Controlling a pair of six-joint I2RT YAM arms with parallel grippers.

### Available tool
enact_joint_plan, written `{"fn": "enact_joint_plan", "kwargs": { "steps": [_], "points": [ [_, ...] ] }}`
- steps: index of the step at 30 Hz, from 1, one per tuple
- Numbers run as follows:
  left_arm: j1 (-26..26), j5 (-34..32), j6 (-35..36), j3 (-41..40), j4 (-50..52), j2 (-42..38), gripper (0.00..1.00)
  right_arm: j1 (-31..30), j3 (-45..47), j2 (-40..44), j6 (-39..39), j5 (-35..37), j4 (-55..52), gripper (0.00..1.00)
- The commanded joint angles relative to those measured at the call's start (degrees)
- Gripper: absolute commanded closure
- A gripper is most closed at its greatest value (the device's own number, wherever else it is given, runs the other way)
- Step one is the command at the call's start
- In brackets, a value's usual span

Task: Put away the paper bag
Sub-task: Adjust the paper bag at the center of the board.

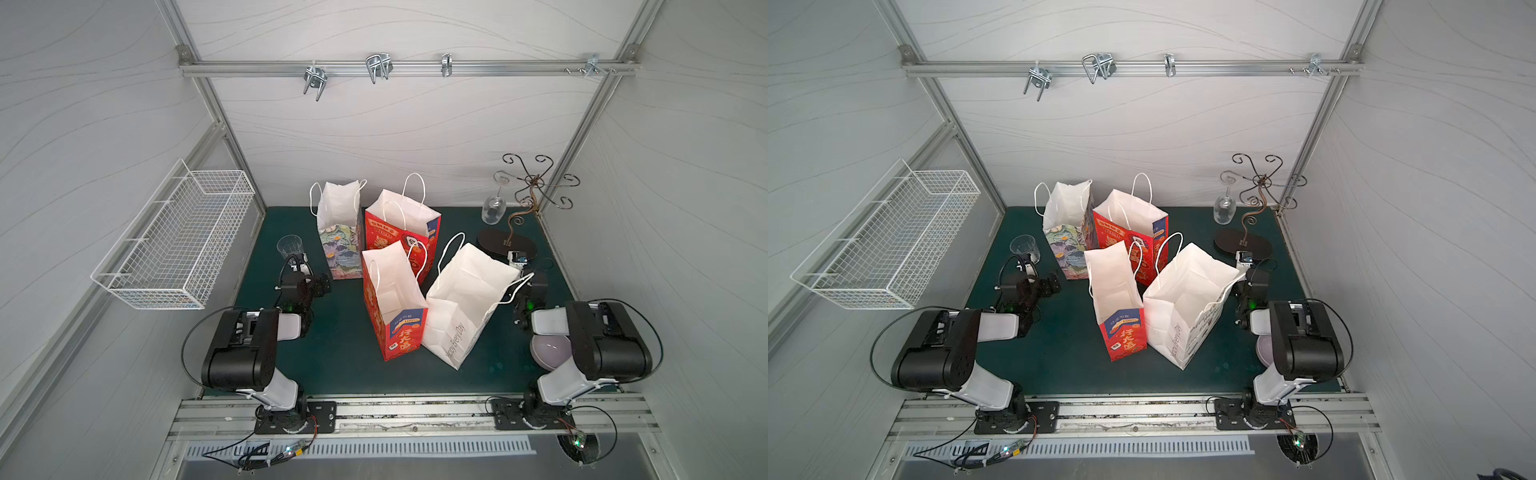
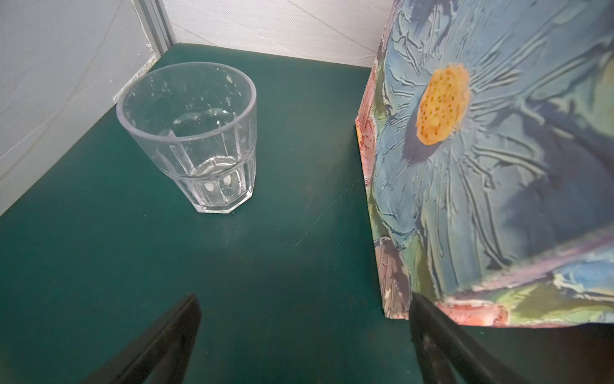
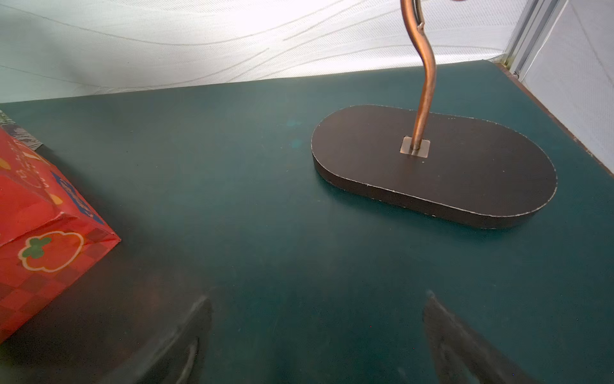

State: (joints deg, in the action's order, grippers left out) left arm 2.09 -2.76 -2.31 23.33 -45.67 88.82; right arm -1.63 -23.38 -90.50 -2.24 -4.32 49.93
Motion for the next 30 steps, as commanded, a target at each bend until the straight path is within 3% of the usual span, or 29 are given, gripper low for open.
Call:
{"fn": "enact_joint_plan", "kwargs": {
  "steps": [1, 25, 30],
  "points": [
    [-0.2, -0.4, 0.9, 1.1, -1.6, 0.1, 0.0, -0.5, -0.9, 0.1, 0.6, 0.8, -1.4, 0.01],
    [0.0, 0.0, 0.7, 0.8, -1.9, -0.2, 0.02, -1.9, -1.6, 0.5, 2.4, 2.6, -2.8, 0.01],
    [0.0, -3.6, -0.7, 1.3, 4.9, -8.1, 0.03, -1.9, -0.7, 11.6, 1.0, 6.6, -9.9, 0.01]
  ]
}}
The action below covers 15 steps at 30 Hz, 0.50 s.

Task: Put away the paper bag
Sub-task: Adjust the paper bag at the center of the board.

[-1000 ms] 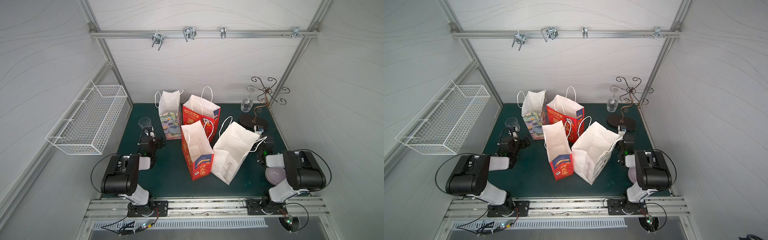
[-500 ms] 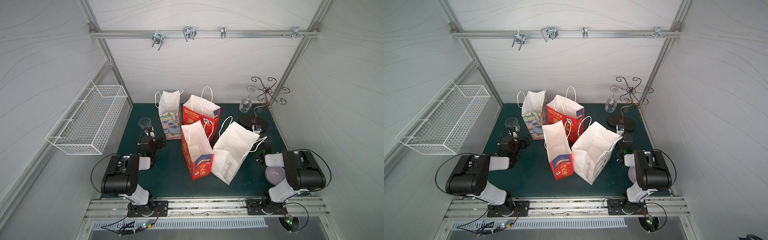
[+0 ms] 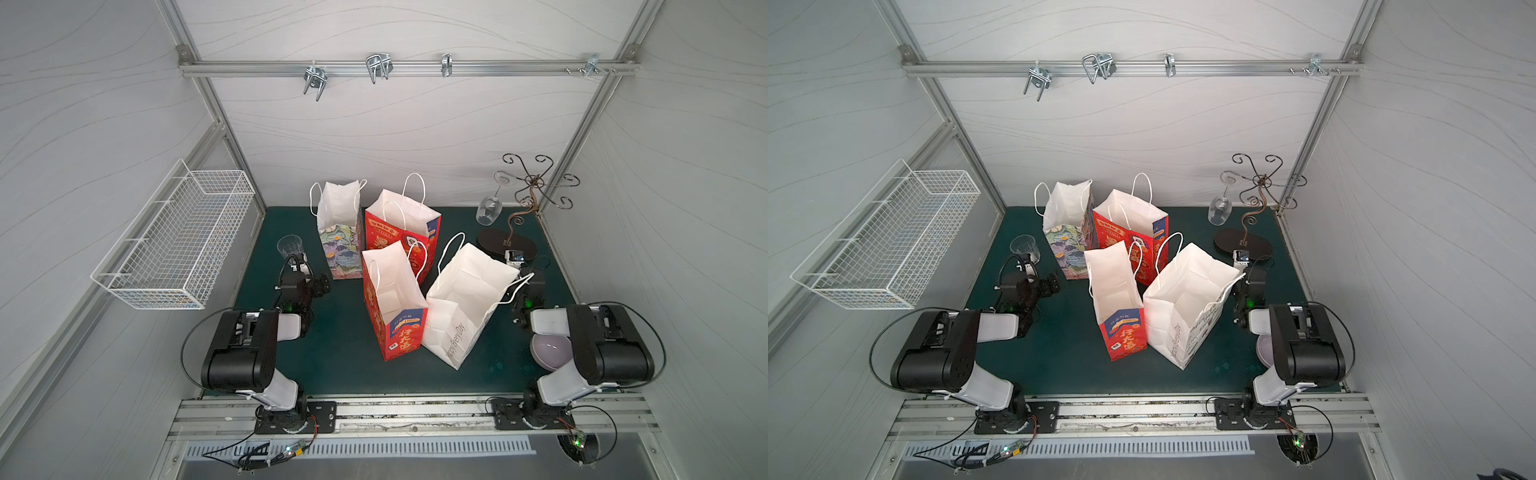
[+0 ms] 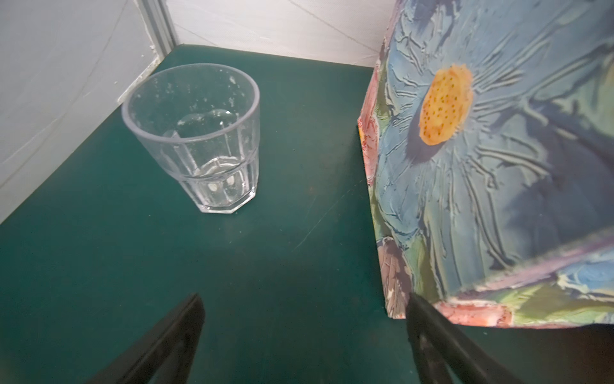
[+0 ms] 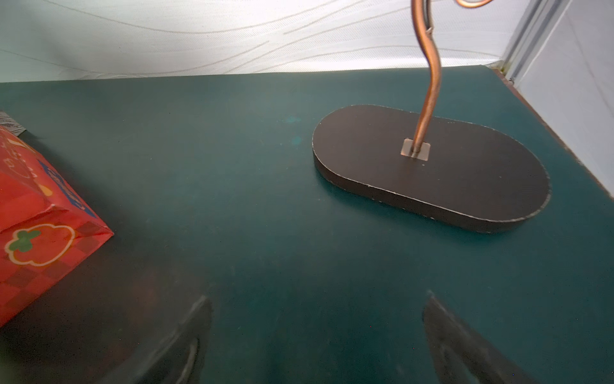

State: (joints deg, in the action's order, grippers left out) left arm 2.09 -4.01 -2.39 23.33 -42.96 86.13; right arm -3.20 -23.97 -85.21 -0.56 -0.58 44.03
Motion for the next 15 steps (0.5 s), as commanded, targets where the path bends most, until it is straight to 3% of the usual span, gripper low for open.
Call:
{"fn": "enact_joint_plan", "kwargs": {
  "steps": [1, 5, 7, 9, 11, 15],
  "points": [
    [0.0, -3.0, -0.9, 1.7, 4.9, -8.0, 0.04, -0.3, -0.4, 8.9, -1.5, 3.9, -6.5, 0.01],
    [0.0, -6.7, -4.5, 1.6, 10.6, -16.2, 0.04, 1.0, -4.6, 17.4, -12.6, 6.4, -20.5, 0.01],
    [0.0, -7.2, -6.6, 2.6, 15.1, -20.3, 0.04, 3.0, -11.0, 19.4, -22.5, 9.4, -37.3, 0.01],
    [0.0, -8.0, -9.6, 4.5, 21.6, -23.4, 0.04, 5.5, -17.9, 18.7, -27.6, 9.3, -50.9, 0.01],
    [0.0, -8.2, -12.9, 7.6, 28.5, -25.5, 0.04, 8.2, -24.2, 17.3, -29.4, 5.4, -60.9, 0.01],
    [0.0, 0.3, -12.4, 14.9, 41.3, -28.6, 0.03, 10.3, -33.2, 18.1, -29.5, 0.3, -71.1, 0.01]
  ]
}}
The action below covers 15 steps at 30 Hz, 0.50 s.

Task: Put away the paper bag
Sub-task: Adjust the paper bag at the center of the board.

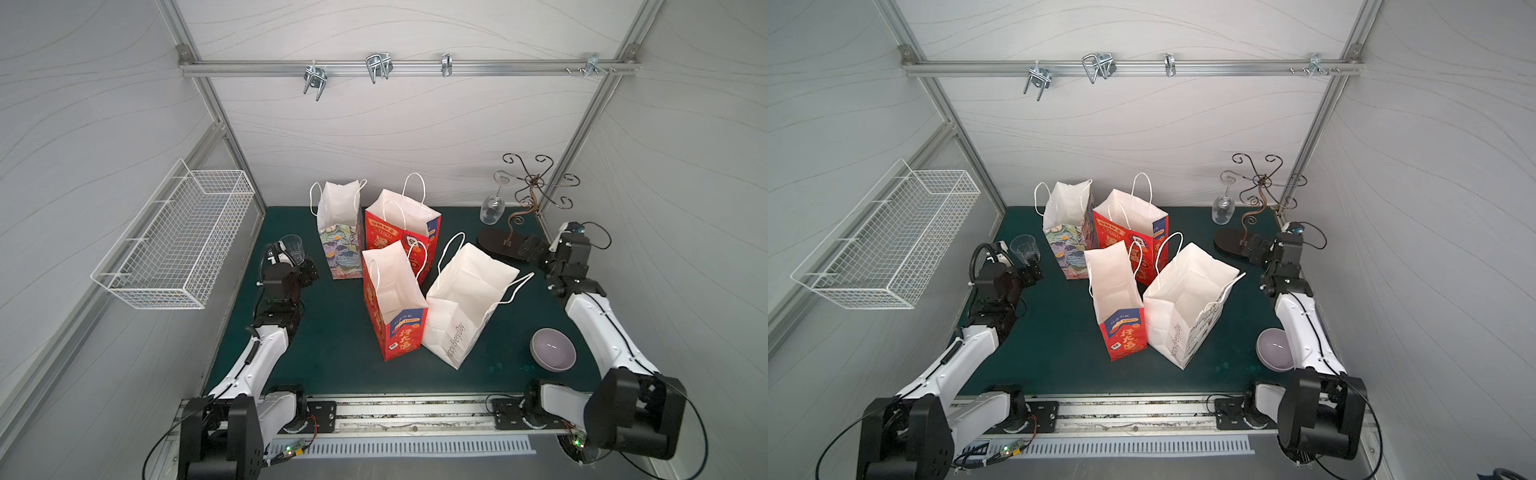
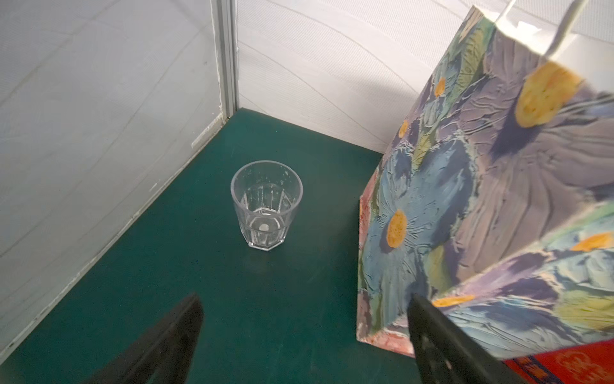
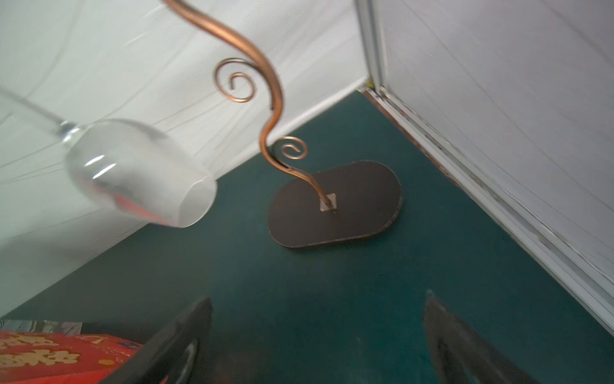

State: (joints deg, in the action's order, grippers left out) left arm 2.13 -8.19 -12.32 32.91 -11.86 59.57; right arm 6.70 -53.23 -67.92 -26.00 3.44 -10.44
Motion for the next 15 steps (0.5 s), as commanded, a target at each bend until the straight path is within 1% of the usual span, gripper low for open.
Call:
{"fn": "enact_joint_plan", "kwargs": {
  "steps": [1, 4, 6, 8, 10, 15],
  "points": [
    [0.0, 6.1, -3.3, 6.4, 11.4, -2.9, 0.04, 0.4, -5.4, 1.8, -3.7, -5.6, -17.5, 0.01],
    [0.0, 10.2, -5.5, 8.2, 12.9, -5.6, 0.07, -0.3, -9.1, 4.4, -3.3, -9.6, -19.7, 0.01],
    [0.0, 13.2, -6.1, 9.7, 14.3, -7.2, 0.09, -2.2, -13.2, 5.1, -2.2, -10.0, -22.9, 0.01],
    [-0.1, 16.0, -6.4, 11.8, 16.3, -7.9, 0.1, -5.5, -17.9, 5.0, -0.7, -8.9, -26.4, 0.01],
    [-0.5, 19.0, -6.4, 14.6, 18.5, -7.8, 0.11, -10.2, -23.2, 4.5, 0.6, -6.1, -30.2, 0.01],
    [-3.4, 25.1, -4.7, 20.6, 21.0, -6.7, 0.11, -22.0, -35.4, 2.6, 2.1, -2.8, -36.6, 0.01]
  ]
}}
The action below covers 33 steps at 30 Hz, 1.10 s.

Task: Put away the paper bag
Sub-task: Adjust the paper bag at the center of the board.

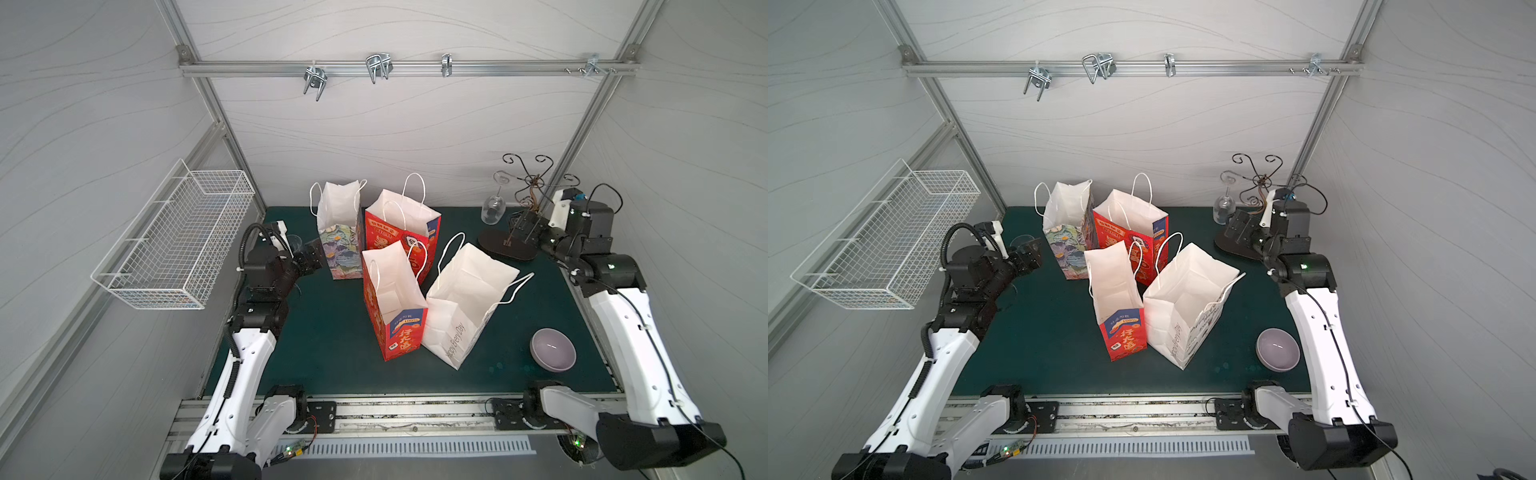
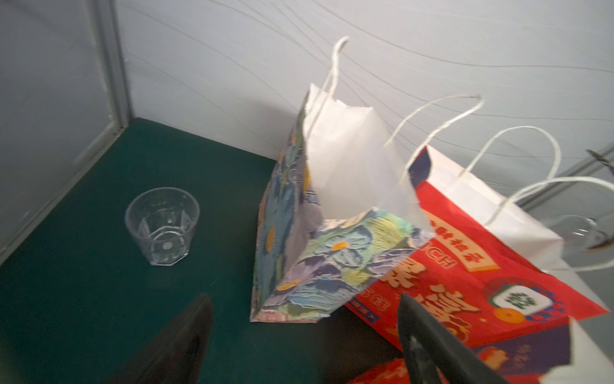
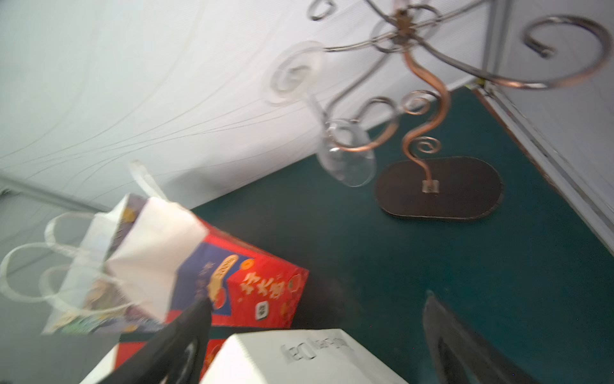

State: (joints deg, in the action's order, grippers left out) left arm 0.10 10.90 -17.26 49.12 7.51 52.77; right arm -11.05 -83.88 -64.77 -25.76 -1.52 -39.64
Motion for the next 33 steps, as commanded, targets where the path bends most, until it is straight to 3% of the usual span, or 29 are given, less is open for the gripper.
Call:
{"fn": "enact_joint_plan", "kwargs": {
  "steps": [1, 10, 16, 21, 33],
  "points": [
    [-2.0, 7.3, 0.7, 5.4, 2.0, 0.2, 0.1, -7.4, -7.4, -0.9, 2.0, 2.9, -8.7, 0.01],
    [-2.7, 15.2, 3.3, 8.9, 1.5, -0.8, 0.09, -33.2, -23.3, -6.3, 2.7, 7.7, -19.4, 0.04],
    [-3.3, 20.5, 4.2, 10.0, 0.5, 0.1, 0.1, -44.5, -26.7, -13.3, 3.9, 10.1, -23.9, 0.06],
    [-3.7, 20.6, 4.9, 11.8, 3.5, 0.2, 0.1, -48.0, -26.6, -17.1, 2.5, 13.6, -26.3, 0.11],
    [-3.8, 14.0, 4.6, 14.1, 7.2, 0.8, 0.14, -48.8, -21.9, -21.7, 1.2, 15.0, -23.7, 0.26]
  ]
}}
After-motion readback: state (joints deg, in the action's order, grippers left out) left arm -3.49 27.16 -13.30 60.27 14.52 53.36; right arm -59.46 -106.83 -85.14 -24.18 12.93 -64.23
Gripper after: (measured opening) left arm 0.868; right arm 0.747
